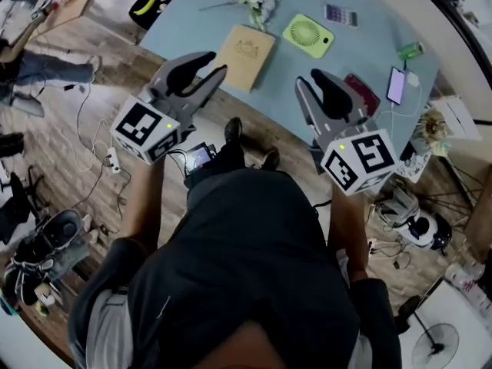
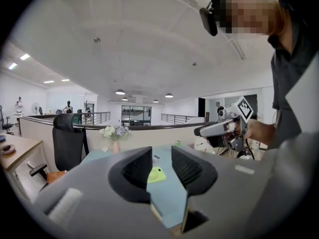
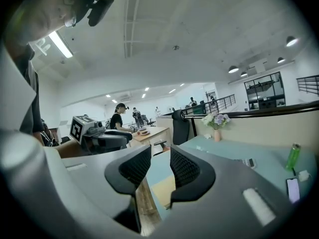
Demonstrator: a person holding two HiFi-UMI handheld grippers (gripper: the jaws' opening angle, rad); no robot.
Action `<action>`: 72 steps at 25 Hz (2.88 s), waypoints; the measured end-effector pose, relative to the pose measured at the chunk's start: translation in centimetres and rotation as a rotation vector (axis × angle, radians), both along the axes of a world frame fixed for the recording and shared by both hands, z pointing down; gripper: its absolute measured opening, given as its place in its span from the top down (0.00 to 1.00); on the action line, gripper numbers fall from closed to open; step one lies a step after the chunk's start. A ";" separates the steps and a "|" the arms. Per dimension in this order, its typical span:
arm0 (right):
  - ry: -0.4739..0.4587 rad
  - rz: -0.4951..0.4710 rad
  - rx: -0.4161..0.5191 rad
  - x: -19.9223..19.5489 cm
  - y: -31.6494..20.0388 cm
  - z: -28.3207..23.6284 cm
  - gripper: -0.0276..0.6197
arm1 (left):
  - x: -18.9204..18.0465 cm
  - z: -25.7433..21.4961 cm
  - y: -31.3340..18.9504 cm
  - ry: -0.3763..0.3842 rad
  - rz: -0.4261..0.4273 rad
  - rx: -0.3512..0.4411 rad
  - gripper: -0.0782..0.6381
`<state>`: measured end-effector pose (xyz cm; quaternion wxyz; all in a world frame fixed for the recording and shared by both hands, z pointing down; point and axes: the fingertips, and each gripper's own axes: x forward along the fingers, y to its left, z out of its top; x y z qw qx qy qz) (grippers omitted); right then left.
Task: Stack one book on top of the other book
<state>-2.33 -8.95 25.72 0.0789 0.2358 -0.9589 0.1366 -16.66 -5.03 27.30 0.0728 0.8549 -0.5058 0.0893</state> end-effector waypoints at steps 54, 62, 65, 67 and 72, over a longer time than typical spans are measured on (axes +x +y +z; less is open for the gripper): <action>0.245 0.243 -0.648 -10.5 -10.0 37.4 0.77 | -11.3 36.3 -12.7 0.132 0.043 -0.635 0.62; 0.168 0.263 -0.699 -11.0 -10.0 38.1 0.78 | -10.5 37.7 -12.7 0.298 0.000 -0.660 0.62; 0.137 0.288 -0.713 -10.6 -10.3 37.4 0.82 | -10.2 37.5 -12.6 0.266 -0.031 -0.650 0.62; 0.136 0.289 -0.700 -10.7 -10.1 36.7 0.83 | -10.2 36.7 -12.1 0.246 -0.036 -0.638 0.62; 0.130 0.301 -0.646 -10.1 -10.0 34.6 0.84 | -9.5 34.7 -11.6 0.186 -0.031 -0.596 0.62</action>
